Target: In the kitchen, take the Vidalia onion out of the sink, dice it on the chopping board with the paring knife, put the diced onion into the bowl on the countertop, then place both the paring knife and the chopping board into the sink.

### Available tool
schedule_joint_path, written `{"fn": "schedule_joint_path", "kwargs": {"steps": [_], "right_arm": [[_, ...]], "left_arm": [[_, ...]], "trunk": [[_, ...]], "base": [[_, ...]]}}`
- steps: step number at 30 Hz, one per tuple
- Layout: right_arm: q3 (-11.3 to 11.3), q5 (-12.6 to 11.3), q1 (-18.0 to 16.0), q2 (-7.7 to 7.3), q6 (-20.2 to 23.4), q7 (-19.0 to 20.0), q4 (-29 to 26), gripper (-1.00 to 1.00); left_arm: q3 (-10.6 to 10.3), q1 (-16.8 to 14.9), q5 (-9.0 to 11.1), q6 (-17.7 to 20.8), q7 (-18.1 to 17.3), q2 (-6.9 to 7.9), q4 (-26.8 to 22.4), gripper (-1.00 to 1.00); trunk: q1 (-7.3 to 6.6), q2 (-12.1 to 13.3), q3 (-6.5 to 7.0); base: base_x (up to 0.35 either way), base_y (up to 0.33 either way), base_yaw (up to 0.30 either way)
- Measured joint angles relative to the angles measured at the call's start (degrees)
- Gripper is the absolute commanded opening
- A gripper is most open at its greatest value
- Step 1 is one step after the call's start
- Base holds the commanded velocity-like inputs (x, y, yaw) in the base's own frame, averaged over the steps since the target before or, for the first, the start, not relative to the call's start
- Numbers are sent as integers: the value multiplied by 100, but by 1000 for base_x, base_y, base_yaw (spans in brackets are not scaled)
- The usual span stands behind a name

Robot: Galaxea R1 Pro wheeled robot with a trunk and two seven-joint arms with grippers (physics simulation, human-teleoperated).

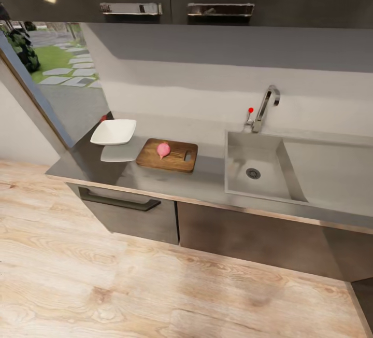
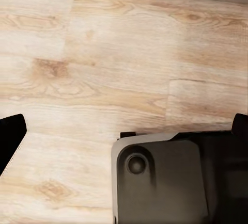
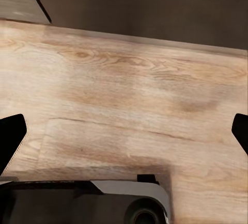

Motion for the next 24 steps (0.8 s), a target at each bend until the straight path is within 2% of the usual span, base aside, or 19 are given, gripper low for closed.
{"fn": "schedule_joint_path", "kwargs": {"steps": [24], "right_arm": [[1, 0, -1, -2, -1, 1, 24, 100]], "left_arm": [[4, -8, 16, 9, -9, -18, 59, 100]], "trunk": [[0, 0, 201]], "base": [[0, 301, 0]]}}
